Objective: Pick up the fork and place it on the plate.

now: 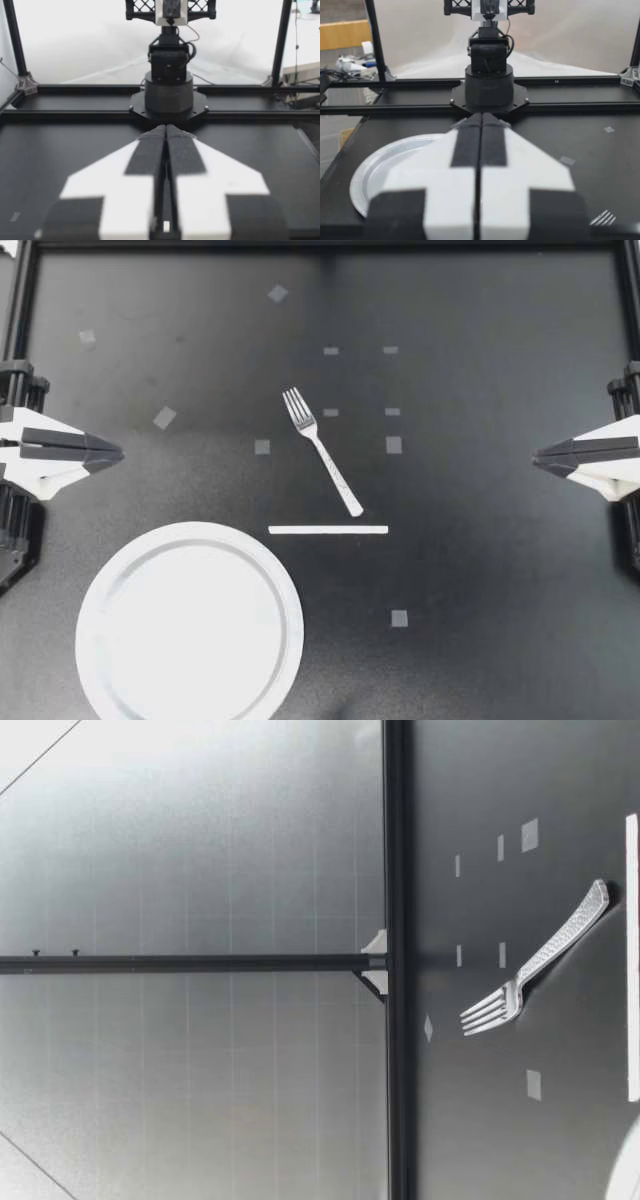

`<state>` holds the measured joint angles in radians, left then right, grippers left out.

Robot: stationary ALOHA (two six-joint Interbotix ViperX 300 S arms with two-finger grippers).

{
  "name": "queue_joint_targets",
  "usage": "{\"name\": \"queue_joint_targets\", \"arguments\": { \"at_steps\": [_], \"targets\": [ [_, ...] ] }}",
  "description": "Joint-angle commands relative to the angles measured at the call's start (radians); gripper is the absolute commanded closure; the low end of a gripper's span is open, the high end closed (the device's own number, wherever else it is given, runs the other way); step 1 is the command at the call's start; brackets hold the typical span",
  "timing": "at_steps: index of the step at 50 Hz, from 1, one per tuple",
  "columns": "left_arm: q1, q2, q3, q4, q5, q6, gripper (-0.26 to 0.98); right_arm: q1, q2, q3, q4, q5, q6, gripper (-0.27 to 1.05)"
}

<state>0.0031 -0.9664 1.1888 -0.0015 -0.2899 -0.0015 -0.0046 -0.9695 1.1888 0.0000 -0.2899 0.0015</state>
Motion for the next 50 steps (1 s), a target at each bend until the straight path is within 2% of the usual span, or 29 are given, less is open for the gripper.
{"name": "queue_joint_targets", "arguments": {
  "at_steps": [1, 5, 14, 19, 25, 30, 34, 38, 41, 42, 44, 50],
  "targets": [
    [0.017, -0.015, 0.031, -0.003, -0.003, -0.008, 0.66, -0.006, 0.006, 0.002, 0.002, -0.011, -0.003, 0.75],
    [0.017, -0.040, 0.049, -0.020, -0.005, -0.021, 0.76, -0.008, -0.017, 0.031, 0.005, -0.014, 0.005, 0.84],
    [0.017, -0.057, 0.043, -0.092, 0.035, -0.061, 0.77, -0.014, -0.048, 0.018, 0.101, -0.008, 0.055, 0.84],
    [0.017, -0.055, 0.012, -0.114, 0.095, -0.074, 0.76, -0.051, -0.008, -0.064, 0.179, 0.086, 0.107, 0.84],
    [0.017, -0.048, -0.029, -0.114, 0.164, -0.075, 0.72, -0.086, 0.100, -0.198, 0.190, 0.307, 0.146, 0.79],
    [0.017, -0.046, -0.032, -0.114, 0.167, -0.069, 0.60, -0.101, 0.210, -0.298, 0.189, 0.430, 0.150, 0.66],
    [0.017, -0.048, -0.023, -0.114, 0.167, -0.069, 0.41, -0.103, 0.295, -0.360, 0.190, 0.472, 0.156, 0.49],
    [0.017, -0.052, -0.011, -0.114, 0.167, -0.072, 0.15, -0.117, 0.380, -0.423, 0.190, 0.486, 0.176, 0.26],
    [0.017, -0.055, 0.000, -0.114, 0.166, -0.058, -0.05, -0.140, 0.436, -0.460, 0.190, 0.499, 0.198, 0.16],
    [0.017, -0.055, 0.002, -0.114, 0.166, -0.055, -0.08, -0.146, 0.451, -0.468, 0.190, 0.503, 0.204, 0.15],
    [0.017, -0.055, 0.006, -0.114, 0.166, -0.051, -0.10, -0.163, 0.495, -0.491, 0.190, 0.528, 0.224, 0.16],
    [0.017, -0.057, 0.008, -0.112, 0.161, -0.048, -0.01, -0.212, 0.644, -0.578, 0.190, 0.675, 0.284, 0.20]
  ]
}}
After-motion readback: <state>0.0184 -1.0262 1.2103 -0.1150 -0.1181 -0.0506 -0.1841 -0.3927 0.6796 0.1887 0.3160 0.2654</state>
